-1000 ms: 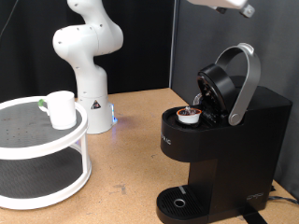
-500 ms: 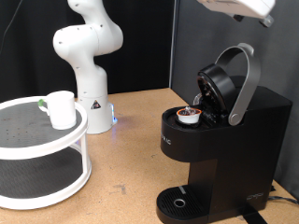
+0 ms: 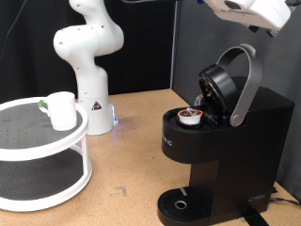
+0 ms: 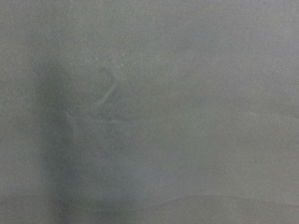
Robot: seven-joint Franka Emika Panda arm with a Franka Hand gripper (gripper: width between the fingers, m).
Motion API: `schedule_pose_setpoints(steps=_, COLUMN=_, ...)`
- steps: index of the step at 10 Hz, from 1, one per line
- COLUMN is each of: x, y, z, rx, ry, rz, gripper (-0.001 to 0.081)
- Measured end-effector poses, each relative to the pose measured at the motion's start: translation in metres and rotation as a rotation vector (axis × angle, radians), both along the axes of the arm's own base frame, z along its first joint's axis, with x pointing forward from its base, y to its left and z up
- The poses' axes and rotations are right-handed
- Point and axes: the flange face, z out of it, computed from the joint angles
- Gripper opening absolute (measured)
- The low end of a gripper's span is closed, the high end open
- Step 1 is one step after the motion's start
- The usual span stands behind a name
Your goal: Make a cup of coffee with the keurig machine
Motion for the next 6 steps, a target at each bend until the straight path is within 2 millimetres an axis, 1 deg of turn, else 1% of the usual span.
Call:
schedule_pose_setpoints(steps=1, x=0.001, y=0.004, z=-0.001, rx=0.002, ry=-0.001, rz=0.000, gripper=0.0401)
schedule_pose_setpoints(steps=2, x=0.002, y=0.008, z=-0.002, rx=0.002, ry=-0.003, rz=-0.002, gripper=0.0401)
schedule_pose_setpoints(steps=3, x=0.003, y=0.011, z=-0.004, rx=-0.001, ry=-0.006, rz=-0.003, gripper=0.0228)
schedule_pose_setpoints(steps=4, x=0.004, y=0.013, z=-0.005, rx=-0.005, ry=-0.008, rz=-0.003, gripper=0.0228)
schedule_pose_setpoints(steps=5, x=0.004, y=0.015, z=-0.009, rx=-0.014, ry=-0.005, rz=0.001, gripper=0.0057)
schedule_pose_setpoints(steps=6, x=0.006, y=0.016, z=-0.012, rx=-0.029, ry=-0.004, rz=0.006, gripper=0.0018)
